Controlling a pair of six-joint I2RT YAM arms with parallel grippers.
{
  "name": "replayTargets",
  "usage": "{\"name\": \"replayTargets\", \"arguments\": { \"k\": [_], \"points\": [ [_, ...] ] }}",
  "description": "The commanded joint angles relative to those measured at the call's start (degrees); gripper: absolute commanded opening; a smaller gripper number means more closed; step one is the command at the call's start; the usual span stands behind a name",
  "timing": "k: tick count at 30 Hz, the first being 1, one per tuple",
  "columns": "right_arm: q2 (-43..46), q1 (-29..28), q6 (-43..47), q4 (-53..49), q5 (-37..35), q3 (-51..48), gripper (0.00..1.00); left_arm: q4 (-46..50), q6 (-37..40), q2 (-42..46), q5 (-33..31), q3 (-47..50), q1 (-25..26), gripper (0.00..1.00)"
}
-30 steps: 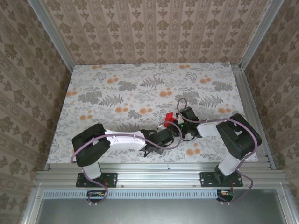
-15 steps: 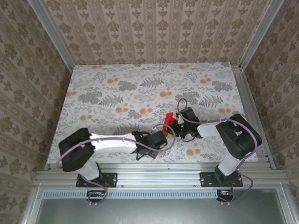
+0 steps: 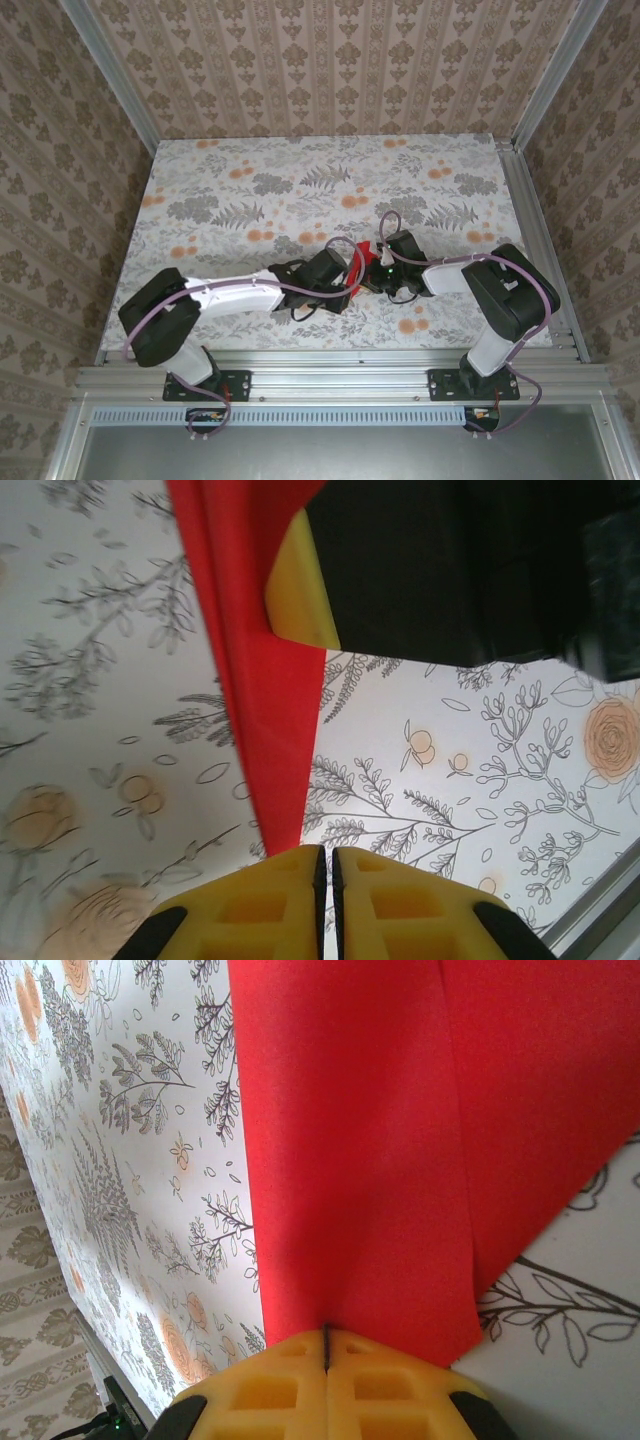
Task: Fold a paper plane with a square sheet of paper (pick it up from the middle)
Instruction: Fold the wing for the fifth time at the center of the table.
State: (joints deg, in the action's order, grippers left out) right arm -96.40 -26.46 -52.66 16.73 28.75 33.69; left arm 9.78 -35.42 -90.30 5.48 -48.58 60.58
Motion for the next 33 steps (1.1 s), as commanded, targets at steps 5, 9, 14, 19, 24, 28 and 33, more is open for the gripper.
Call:
{"name": "replayTargets", "arguments": {
  "k": [5,9,14,19,24,28,33],
  "points": [
    [-3.01,0.47,0.23,-6.18,-6.34,-1.62,0.00,-7.46,0.80,-4.00,4.53,3.19,-1.20,0.13],
    [-2.44,0.44,-0.03,-6.04,-5.74,-1.40,0.00,-8.81,1.05,-6.07,5.29,3.87,-1.63,0.13],
    [-0.26,0.52,0.08,-7.73,-5.55,-0.26,0.00,-10.21,1.04,-7.65,5.60,5.99,-2.19,0.13],
    [3.36,0.53,-0.46,-7.96,-4.64,0.41,0.06,-10.96,1.45,-8.22,5.71,8.20,-2.56,0.12],
    [7.87,0.48,-2.57,-6.48,-2.37,0.20,0.11,-12.59,1.76,-8.13,5.86,10.56,-3.37,0.11],
    [10.63,-0.54,-7.00,-1.91,-0.88,-1.35,0.11,-11.92,2.72,-8.55,5.65,10.94,-3.66,0.11],
    [9.90,-3.11,-10.51,1.87,-1.65,-1.76,0.10,-11.99,3.29,-9.49,5.73,10.97,-3.77,0.11]
  ]
}}
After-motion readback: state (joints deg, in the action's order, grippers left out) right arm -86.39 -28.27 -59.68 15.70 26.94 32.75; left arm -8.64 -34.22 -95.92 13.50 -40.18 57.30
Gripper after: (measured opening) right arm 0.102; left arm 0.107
